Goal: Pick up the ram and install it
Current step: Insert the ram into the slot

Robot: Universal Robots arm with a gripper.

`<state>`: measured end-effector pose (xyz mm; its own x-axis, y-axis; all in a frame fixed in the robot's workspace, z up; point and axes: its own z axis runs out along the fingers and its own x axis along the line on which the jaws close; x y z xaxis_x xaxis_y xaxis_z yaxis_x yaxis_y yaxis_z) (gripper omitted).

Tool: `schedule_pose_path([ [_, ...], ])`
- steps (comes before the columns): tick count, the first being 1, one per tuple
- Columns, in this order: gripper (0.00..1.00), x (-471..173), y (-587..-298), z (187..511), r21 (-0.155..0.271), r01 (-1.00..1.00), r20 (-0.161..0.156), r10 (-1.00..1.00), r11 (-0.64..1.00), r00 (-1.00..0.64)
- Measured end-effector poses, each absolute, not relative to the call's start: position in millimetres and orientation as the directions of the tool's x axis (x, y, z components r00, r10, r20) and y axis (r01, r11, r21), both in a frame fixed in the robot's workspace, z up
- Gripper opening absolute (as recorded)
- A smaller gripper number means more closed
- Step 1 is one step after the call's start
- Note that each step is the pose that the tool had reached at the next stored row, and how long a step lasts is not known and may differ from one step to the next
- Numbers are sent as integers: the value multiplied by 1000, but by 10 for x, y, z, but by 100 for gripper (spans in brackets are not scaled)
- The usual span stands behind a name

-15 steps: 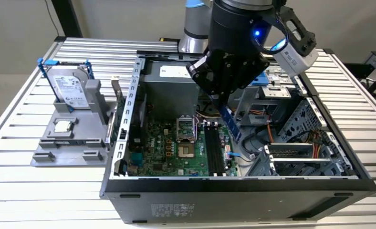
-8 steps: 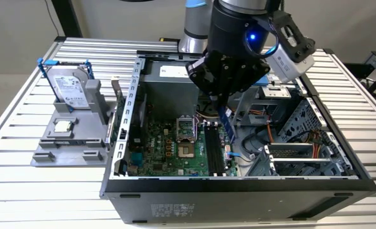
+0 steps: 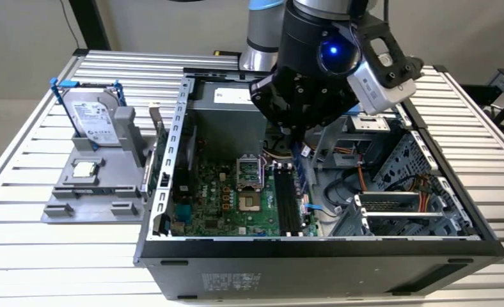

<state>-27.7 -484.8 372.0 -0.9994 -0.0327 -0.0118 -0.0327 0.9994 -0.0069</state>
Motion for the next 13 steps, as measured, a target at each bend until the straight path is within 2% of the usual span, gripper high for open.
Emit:
schedule_pose_path([
  [13,0,-275,-4847,3720,-7,105,-12,104,995,-994],
])
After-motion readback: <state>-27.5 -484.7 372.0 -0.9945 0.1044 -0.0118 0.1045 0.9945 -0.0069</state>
